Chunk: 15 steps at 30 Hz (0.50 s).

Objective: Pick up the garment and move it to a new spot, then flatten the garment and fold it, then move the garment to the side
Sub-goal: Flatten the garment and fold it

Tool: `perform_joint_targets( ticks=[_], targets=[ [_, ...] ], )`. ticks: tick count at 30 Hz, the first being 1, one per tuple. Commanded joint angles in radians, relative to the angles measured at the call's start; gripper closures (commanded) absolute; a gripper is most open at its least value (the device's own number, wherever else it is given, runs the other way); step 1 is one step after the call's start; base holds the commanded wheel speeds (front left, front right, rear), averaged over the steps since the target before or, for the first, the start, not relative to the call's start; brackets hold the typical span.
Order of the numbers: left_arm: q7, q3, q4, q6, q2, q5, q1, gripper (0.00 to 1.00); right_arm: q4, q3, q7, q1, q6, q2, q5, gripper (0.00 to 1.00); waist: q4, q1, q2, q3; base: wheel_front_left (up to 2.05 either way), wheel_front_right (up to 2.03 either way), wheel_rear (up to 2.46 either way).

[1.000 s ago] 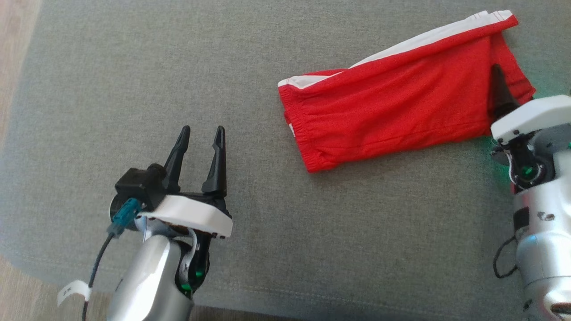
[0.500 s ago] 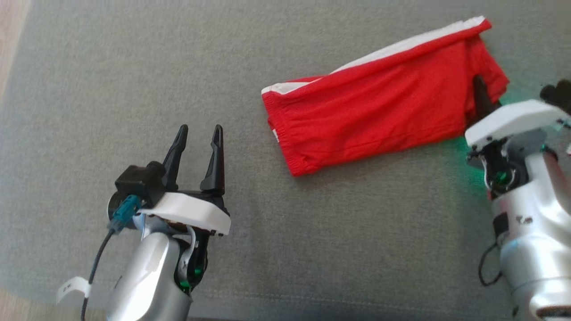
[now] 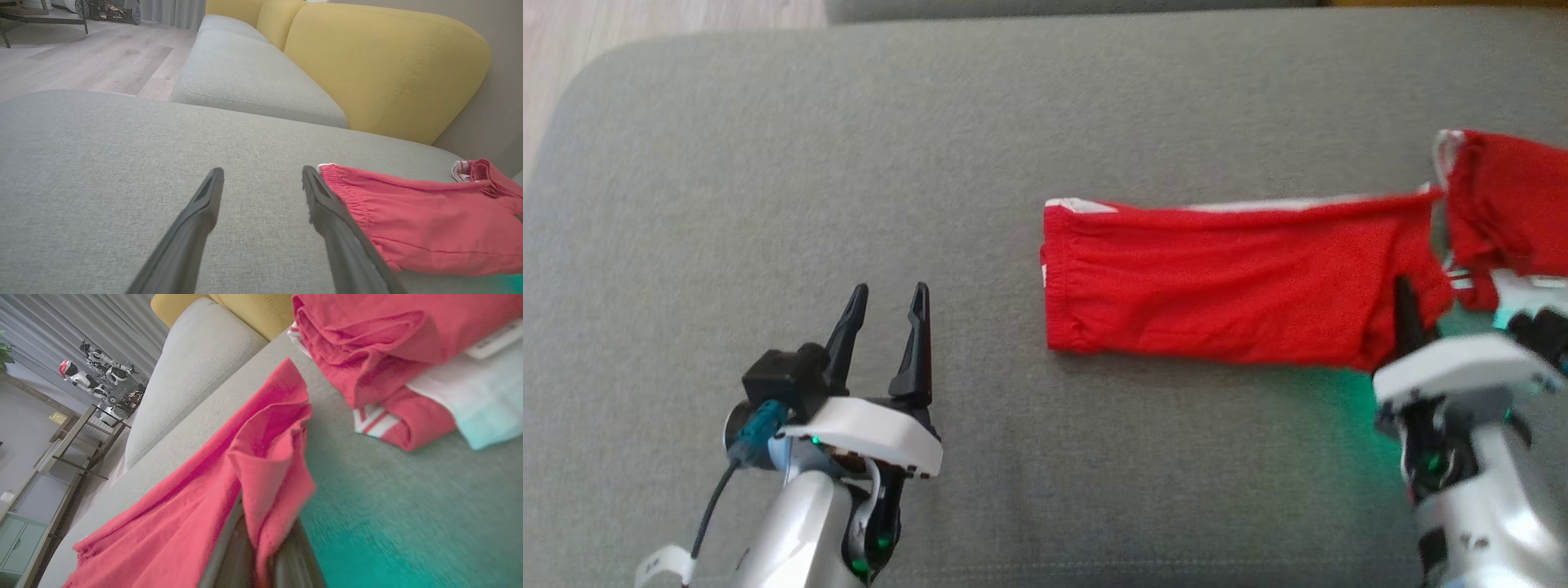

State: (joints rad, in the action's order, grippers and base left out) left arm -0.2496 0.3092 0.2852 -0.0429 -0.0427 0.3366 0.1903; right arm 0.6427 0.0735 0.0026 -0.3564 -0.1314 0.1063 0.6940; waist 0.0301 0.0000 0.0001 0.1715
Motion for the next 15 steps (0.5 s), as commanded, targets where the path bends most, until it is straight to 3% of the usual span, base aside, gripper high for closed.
perform_joint_targets(
  ticks=[1,15],
  targets=[
    [-0.012,-0.036,-0.032,0.002,-0.008,-0.007,0.014,0.0,-0.043,-0.021,-0.013,0.009,0.001,-0.012,-0.012,1.0,-0.024,0.0,-0.0001,-0.025,0.0,0.0,0.0],
    [-0.012,-0.013,-0.015,0.012,-0.008,-0.007,-0.025,0.0,-0.112,-0.063,-0.097,0.015,0.001,-0.041,-0.055,1.0,-0.005,0.0,-0.0001,-0.086,0.0,0.0,0.0]
  ],
)
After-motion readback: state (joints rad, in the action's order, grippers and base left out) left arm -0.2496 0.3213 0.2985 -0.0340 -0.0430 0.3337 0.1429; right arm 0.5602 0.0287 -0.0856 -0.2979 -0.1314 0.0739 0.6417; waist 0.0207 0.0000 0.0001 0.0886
